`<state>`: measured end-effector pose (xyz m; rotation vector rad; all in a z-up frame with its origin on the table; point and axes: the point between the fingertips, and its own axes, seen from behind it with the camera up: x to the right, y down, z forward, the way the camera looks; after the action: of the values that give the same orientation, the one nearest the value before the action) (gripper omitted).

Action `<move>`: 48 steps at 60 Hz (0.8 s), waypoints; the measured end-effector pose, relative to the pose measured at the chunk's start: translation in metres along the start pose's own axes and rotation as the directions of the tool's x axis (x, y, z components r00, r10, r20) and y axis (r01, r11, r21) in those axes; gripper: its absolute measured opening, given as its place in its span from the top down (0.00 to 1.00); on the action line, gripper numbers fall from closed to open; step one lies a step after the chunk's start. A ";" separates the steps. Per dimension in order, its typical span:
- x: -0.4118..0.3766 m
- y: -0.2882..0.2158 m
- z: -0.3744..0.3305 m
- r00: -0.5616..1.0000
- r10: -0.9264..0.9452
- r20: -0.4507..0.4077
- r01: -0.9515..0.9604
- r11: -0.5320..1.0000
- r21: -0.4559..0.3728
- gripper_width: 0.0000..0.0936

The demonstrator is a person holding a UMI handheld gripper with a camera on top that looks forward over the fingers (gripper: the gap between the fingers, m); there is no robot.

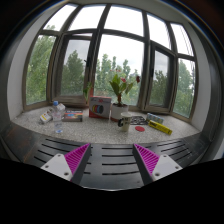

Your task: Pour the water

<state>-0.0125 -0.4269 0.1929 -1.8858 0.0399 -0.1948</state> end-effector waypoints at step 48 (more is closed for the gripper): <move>-0.319 -0.010 0.178 0.988 -0.014 0.152 0.005 0.998 0.061 0.09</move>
<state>-0.2997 -0.2165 0.1109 -1.8352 -0.0787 -0.0570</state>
